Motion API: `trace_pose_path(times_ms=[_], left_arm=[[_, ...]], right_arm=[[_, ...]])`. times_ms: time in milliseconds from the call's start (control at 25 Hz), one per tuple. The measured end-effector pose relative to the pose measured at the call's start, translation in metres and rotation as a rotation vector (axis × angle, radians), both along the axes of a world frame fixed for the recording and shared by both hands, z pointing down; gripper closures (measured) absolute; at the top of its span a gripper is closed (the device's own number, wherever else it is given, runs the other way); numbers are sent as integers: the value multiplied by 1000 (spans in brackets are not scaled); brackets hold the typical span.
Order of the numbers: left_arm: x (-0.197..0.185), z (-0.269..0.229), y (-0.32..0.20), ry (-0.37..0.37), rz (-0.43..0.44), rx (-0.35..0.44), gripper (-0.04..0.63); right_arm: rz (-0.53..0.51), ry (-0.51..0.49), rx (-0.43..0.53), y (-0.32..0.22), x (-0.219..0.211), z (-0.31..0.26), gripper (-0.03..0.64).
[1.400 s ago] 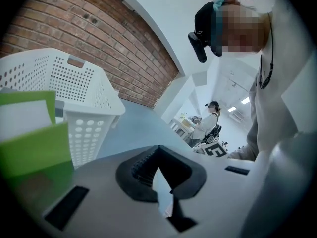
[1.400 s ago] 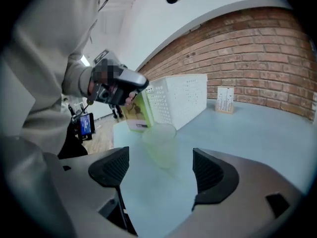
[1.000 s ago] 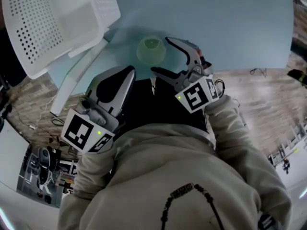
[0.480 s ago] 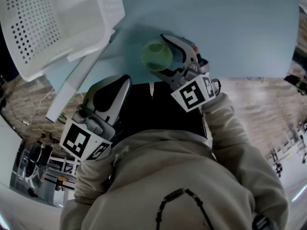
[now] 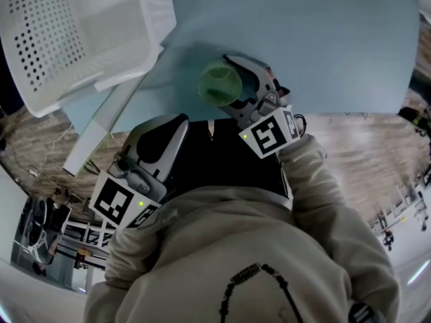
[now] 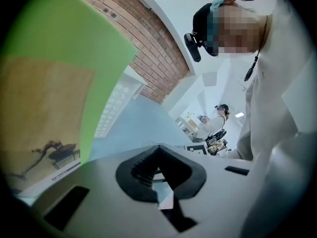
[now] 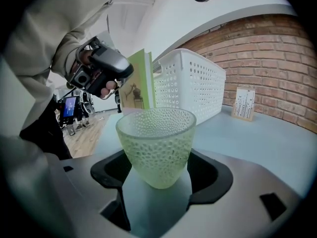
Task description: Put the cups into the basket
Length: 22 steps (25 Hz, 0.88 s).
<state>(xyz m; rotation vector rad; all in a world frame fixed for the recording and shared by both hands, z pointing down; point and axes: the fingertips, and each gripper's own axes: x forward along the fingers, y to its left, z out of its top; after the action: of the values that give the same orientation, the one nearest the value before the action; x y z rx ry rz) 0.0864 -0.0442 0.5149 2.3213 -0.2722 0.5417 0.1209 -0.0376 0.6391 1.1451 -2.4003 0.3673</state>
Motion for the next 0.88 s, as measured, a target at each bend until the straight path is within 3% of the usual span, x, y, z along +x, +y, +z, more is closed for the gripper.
trace_pose_path(times_ms=[480, 880], left_arm=[[2, -6, -3, 35, -15, 11, 598], [13, -77, -26, 116, 6, 144, 600]], right_arm=[[11, -4, -3, -5, 1, -17, 259], [66, -15, 36, -13, 30, -98, 261]])
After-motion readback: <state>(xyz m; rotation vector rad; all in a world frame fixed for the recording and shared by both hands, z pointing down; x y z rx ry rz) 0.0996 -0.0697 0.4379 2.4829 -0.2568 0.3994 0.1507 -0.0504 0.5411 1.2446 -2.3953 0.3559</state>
